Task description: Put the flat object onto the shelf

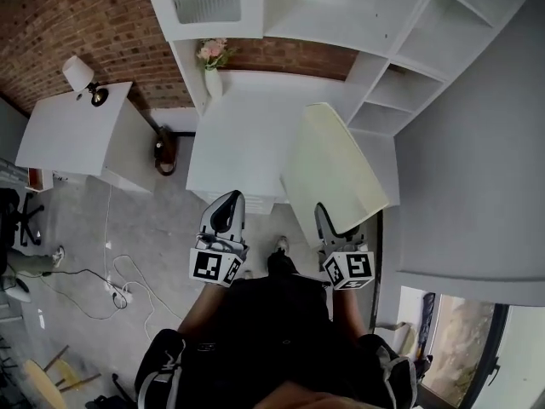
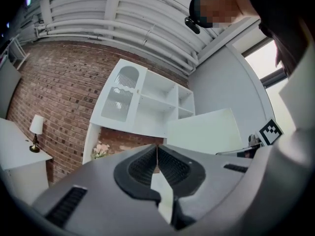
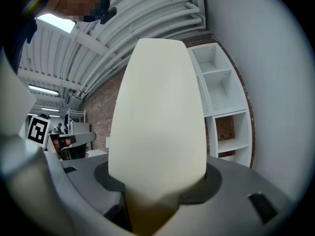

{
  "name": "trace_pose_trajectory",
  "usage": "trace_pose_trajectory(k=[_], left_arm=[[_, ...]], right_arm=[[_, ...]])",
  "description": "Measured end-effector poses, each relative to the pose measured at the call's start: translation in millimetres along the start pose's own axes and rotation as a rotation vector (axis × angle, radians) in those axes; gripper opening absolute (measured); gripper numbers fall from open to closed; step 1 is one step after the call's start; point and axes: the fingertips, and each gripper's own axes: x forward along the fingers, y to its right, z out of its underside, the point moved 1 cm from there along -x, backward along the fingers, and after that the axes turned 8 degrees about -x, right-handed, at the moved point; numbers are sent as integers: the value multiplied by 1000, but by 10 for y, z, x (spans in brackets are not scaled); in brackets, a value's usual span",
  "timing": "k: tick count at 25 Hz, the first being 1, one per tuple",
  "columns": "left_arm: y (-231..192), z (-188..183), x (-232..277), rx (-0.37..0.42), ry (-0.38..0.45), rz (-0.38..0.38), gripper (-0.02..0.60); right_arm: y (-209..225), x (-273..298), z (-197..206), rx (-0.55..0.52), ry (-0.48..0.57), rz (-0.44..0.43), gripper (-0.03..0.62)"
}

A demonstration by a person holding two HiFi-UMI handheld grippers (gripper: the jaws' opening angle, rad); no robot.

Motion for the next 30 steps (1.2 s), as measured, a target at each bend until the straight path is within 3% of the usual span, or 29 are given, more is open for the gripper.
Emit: trace_pose_trajectory(k=[7, 14, 17, 21, 24, 27, 30], left_arm=[[-47, -145, 648, 78, 29, -58, 15], [-177, -169, 1053, 55, 19, -11, 15], [-265, -193, 1174, 49, 12, 16, 15], [-396, -239, 1316, 26, 17, 42, 15], [-474, -267, 1372, 20, 18, 61, 15], [-569, -291, 1390, 11, 18, 62, 15], [-652, -270, 1412, 0, 16, 64, 15]], right_arm=[[560, 477, -126, -87, 16, -69, 279], [716, 750, -413, -190, 25, -43, 279], [685, 826, -774, -345, 56, 12, 279], [708, 929, -1146, -567, -34, 102, 278], [723, 1122, -1359, -710, -17, 189, 278], [704, 1382, -1625, -968, 41, 256, 279], [732, 1662, -1722, -1153, 15, 325, 279]])
